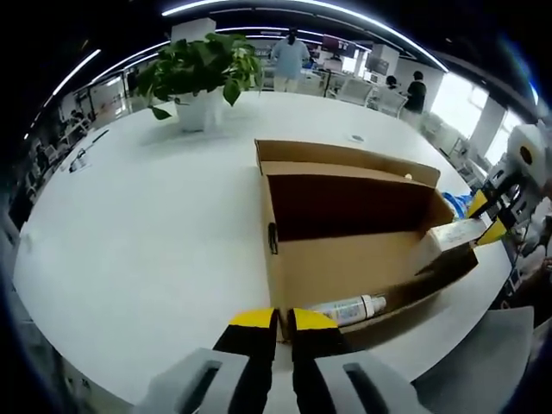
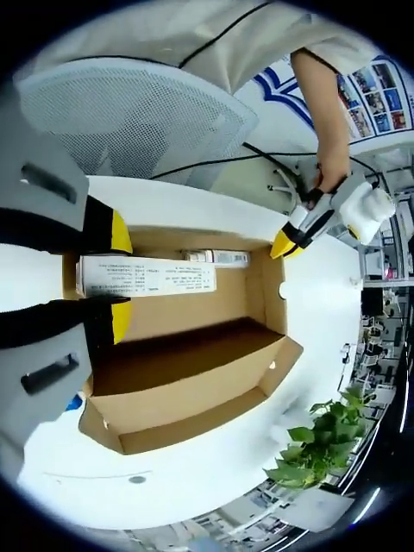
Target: Operate the shoe box by opening the lid, removing the specified soft item, and placing it in the target area until the item is outside and the box remains undamaged.
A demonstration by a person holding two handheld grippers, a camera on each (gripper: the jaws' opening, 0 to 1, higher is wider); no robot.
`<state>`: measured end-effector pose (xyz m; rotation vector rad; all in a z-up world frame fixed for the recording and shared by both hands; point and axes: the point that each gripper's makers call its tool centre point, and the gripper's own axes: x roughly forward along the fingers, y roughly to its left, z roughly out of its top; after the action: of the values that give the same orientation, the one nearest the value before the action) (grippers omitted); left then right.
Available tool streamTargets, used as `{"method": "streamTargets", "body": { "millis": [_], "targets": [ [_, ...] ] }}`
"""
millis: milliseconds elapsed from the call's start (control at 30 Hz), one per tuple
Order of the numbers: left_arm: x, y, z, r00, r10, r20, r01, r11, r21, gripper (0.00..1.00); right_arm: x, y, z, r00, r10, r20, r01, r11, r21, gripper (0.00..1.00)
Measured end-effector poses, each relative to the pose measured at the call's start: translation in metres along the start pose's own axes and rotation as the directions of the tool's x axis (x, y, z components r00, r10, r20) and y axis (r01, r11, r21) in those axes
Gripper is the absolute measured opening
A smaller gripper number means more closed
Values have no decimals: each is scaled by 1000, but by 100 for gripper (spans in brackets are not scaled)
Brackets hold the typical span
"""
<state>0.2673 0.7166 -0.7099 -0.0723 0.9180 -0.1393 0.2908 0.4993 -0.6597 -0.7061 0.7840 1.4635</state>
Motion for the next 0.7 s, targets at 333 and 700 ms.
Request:
{"method": "streamTargets", "body": {
  "millis": [333,700],
  "targets": [
    [0,0,1,1000,7,-6,-7,1000,2,5,-30,5,11,999,-21,44,22,999,-23,16],
    [0,0,1,1000,5,-14,-5,1000,3,5,-53,7,16,998,-43,40,46,996,-82,16]
  ]
}}
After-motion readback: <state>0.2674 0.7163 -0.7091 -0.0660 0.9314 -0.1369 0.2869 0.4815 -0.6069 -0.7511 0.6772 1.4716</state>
